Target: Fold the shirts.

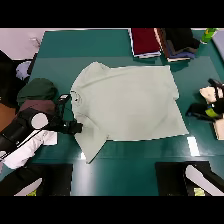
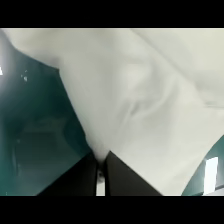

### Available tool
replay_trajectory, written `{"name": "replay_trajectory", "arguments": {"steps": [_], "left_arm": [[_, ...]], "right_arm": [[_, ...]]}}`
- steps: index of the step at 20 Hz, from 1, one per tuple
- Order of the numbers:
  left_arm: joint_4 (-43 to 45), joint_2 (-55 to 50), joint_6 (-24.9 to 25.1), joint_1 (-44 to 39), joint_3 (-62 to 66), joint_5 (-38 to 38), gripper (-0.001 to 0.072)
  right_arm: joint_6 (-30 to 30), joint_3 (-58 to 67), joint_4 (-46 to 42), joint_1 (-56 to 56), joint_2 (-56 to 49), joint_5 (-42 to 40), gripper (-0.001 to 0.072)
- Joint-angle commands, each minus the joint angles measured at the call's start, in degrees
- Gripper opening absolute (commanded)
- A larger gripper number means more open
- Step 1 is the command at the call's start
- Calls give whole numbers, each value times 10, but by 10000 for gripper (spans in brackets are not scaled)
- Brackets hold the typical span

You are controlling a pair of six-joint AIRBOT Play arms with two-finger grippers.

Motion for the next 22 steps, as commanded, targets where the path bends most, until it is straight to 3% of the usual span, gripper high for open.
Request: {"name": "replay_trajectory", "arguments": {"steps": [1,7,14,16,17,19,21,22], "left_arm": [[6,0,6,0,9,-3,30],[6,0,6,0,9,-2,30],[4,0,21,0,9,-19,29],[3,0,20,0,9,-19,29],[3,0,21,0,9,-20,30],[3,0,21,0,9,-23,30],[4,0,21,0,10,-21,30],[4,0,21,0,11,-22,30]], "right_arm": [[-8,-95,5,-91,23,-24,662],[6,-156,59,-28,21,-113,610],[70,-123,-36,68,-56,-102,590],[77,-123,-52,107,-77,-103,496],[78,-123,-51,123,-85,-109,407],[82,-123,-51,150,-91,-126,153],[81,-123,-51,164,-81,-135,19],[81,-123,-51,167,-67,-139,19]]}}
